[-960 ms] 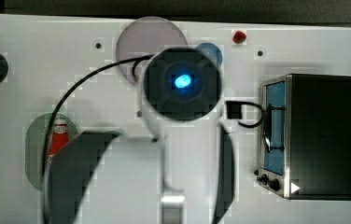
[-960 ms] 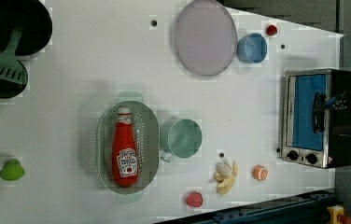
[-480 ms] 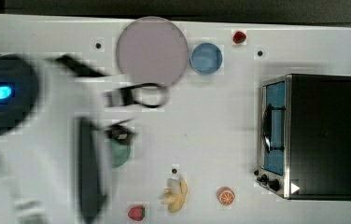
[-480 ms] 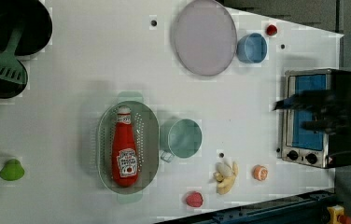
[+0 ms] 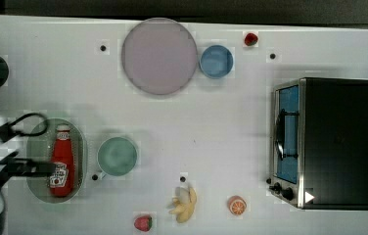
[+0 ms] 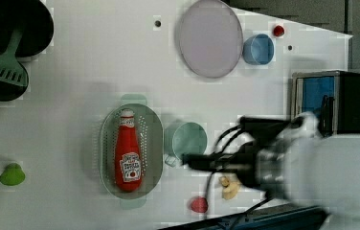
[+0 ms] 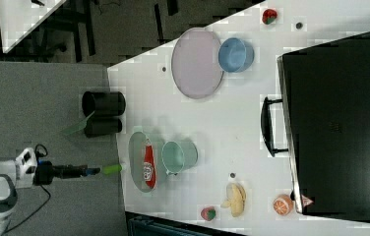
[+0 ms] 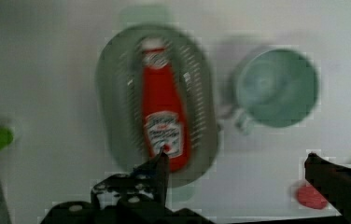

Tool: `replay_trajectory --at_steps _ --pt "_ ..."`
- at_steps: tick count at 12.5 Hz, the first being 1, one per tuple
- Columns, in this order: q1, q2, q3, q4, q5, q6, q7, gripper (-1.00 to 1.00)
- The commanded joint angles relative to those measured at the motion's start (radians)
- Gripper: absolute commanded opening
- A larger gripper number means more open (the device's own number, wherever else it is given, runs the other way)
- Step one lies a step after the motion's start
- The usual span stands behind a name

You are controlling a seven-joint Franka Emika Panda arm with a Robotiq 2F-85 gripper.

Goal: Pick ketchup from strainer and place it on the table

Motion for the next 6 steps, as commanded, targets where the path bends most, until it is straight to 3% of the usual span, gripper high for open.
replay_trajectory --at_steps 1,6 --pt "-0.008 0.037 0.033 -0.091 0.005 0.125 0.044 1.0" --pt "-0.002 0.128 0.053 -0.315 -0.007 0.562 0.053 1.0"
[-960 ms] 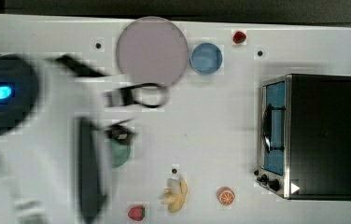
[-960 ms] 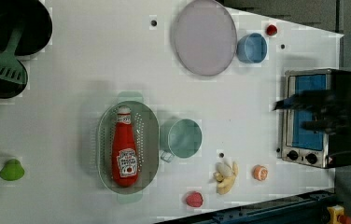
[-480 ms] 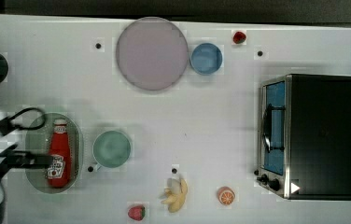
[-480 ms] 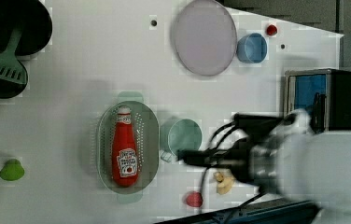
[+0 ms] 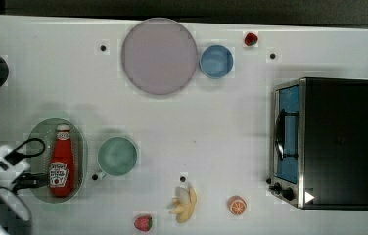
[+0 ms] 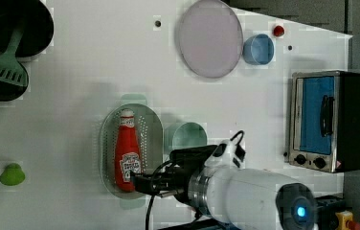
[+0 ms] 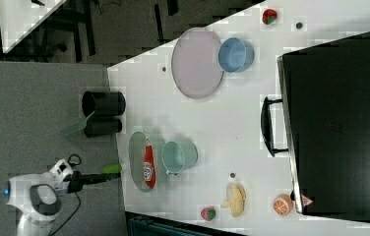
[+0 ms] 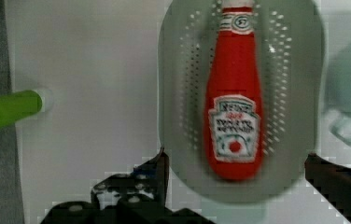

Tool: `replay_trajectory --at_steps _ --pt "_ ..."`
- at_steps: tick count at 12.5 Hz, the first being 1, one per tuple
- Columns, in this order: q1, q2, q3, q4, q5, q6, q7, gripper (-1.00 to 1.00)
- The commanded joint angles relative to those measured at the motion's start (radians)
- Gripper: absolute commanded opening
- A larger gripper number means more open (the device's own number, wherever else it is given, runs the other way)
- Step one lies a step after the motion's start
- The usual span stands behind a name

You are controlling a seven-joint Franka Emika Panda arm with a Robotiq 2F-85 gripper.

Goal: Pick ketchup from strainer and place it on the table

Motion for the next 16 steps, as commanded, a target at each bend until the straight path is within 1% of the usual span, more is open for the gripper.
replay_trajectory --at_steps 1,4,9,12,14,15,16 --pt "-0.036 0.067 -0.031 -0.087 -0.014 0.194 0.051 1.0" --pt "-0.035 0.176 -0.043 -0.135 -0.052 0.354 0.054 1.0" --pt "-0.024 0.357 -0.066 -0.128 -0.071 0.462 0.06 1.0" --pt "0.012 0.404 -0.11 -0.12 -0.071 0.497 0.06 1.0" --pt "0.05 0.413 -0.158 -0.113 -0.071 0.496 0.06 1.0" --pt "0.071 0.413 -0.179 -0.11 -0.071 0.497 0.06 0.92" --pt "0.091 0.413 -0.196 -0.108 -0.071 0.497 0.06 0.68"
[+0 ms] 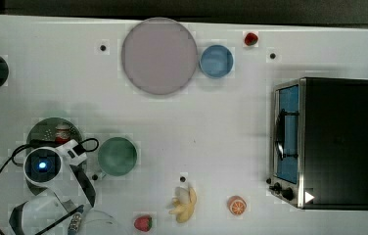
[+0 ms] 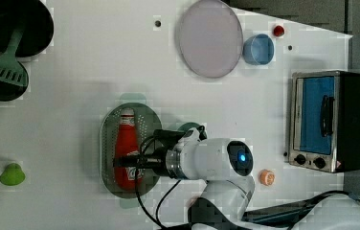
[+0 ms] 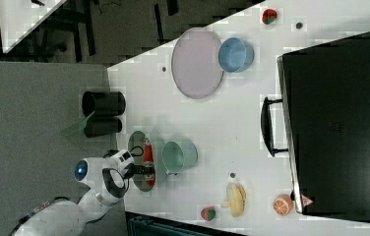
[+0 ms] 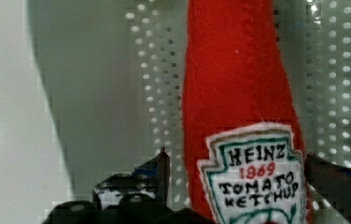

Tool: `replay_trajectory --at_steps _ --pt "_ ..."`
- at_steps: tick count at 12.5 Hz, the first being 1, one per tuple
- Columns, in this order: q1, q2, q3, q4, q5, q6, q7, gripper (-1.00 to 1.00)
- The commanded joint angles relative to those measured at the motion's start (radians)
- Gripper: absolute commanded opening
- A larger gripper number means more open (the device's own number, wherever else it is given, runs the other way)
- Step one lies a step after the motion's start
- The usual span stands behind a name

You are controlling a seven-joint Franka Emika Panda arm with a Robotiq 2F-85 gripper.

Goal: Pick ketchup from strainer and place it on the table

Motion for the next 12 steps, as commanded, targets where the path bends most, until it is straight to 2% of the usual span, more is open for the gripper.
replay_trajectory --at_steps 1,2,6,9,12 --pt "0.058 -0.008 -0.034 0.023 -0.006 0.033 0.057 0.43" --pt "0.065 -0.009 -0.034 0.026 -0.005 0.038 0.057 0.2" --pt "0.062 -0.071 -0.013 0.03 -0.004 -0.01 0.057 0.18" --pt "0.051 -0.215 0.003 0.054 0.024 -0.168 0.072 0.18" --pt "0.026 -0.359 -0.015 0.132 0.115 -0.371 0.072 0.18"
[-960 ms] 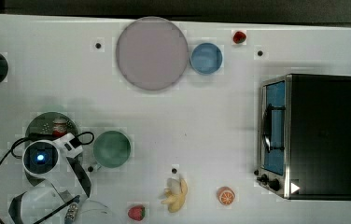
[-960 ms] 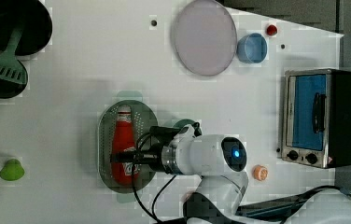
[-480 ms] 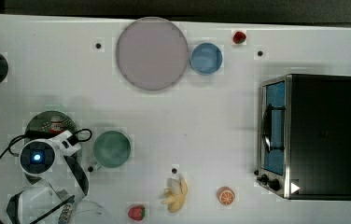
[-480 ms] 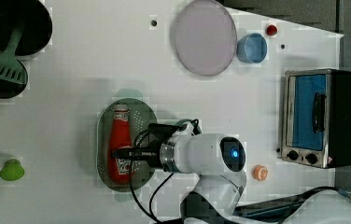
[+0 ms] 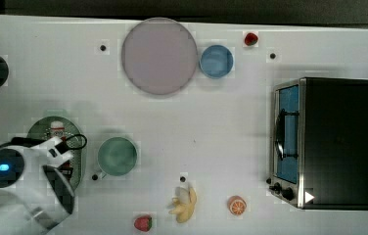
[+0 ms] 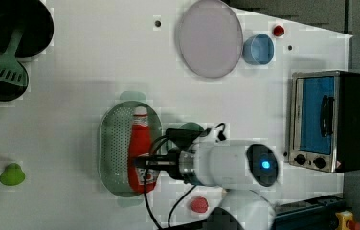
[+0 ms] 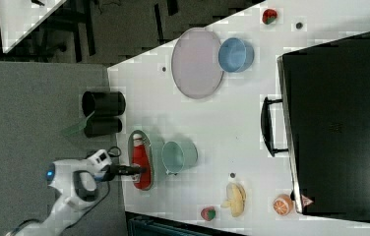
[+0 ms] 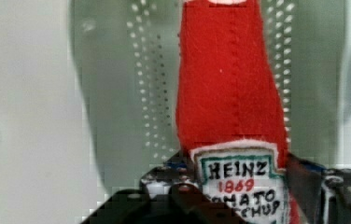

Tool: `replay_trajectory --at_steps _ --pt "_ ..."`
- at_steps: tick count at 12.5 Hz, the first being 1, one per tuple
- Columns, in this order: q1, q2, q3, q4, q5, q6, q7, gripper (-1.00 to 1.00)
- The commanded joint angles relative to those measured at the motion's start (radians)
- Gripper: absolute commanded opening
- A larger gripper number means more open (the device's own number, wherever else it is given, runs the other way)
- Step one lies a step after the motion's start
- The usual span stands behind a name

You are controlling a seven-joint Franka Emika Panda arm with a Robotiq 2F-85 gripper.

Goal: Pick ketchup from strainer and place it on the table

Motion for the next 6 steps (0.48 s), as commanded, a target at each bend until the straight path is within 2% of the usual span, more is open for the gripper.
replay_trajectory --at_steps 1,4,6 --pt "-0.037 -0.14 -0.017 0.116 0.063 -0.159 0.061 0.18" --pt "-0.078 -0.197 -0.1 0.209 0.063 -0.366 0.007 0.18" --pt "-0.101 -0.218 -0.177 0.245 0.062 -0.428 -0.085 0.18"
